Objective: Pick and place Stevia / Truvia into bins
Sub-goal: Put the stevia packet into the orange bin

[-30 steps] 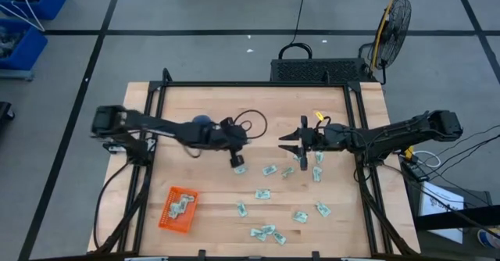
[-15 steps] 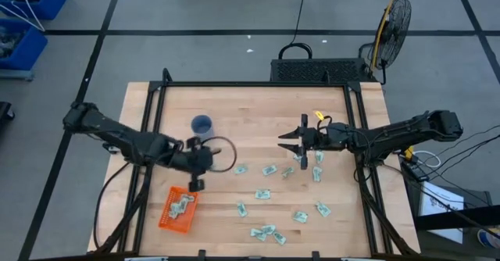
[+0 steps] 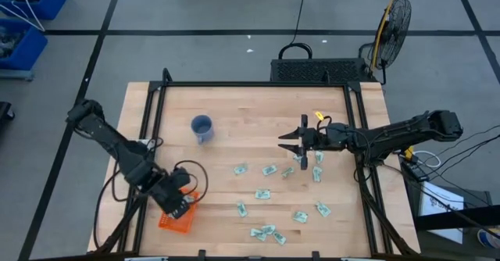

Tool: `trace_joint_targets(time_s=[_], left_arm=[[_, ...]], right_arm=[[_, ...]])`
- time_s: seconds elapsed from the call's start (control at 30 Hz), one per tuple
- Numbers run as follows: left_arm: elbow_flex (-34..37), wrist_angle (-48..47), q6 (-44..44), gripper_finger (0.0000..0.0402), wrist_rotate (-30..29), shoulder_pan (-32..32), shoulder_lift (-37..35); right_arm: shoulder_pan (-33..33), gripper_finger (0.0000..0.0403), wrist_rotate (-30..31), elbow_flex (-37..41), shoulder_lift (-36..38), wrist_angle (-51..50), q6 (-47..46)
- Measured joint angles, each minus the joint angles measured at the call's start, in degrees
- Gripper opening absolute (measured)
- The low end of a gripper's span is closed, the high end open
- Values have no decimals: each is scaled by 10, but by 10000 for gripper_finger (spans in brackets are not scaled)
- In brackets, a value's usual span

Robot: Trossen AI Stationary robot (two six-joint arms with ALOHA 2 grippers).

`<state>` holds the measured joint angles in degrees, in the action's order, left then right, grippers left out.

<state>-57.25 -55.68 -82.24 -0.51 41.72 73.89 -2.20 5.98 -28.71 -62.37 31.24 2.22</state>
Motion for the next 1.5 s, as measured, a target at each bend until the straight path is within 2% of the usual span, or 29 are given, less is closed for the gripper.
trace_joint_targets(time_s=[0.23,0.33,0.43,0.63,0.83,1.13,1.5], left_arm=[[15,17,-123,6,-7,50,28],[31,67,-180,18,15,59,48],[43,109,-201,30,29,65,75],[47,169,-211,34,39,69,129],[47,165,-246,35,84,63,159],[47,162,-235,39,80,58,166],[47,149,-185,120,71,54,166]], right_arm=[[0,110,0,0,0,-5,-2],[0,110,0,0,0,-6,-17],[0,110,0,0,0,-7,-20],[0,110,0,0,0,-7,-20],[0,110,0,0,0,-7,-20],[0,109,0,0,0,-7,-20],[0,109,0,0,0,-7,-20]])
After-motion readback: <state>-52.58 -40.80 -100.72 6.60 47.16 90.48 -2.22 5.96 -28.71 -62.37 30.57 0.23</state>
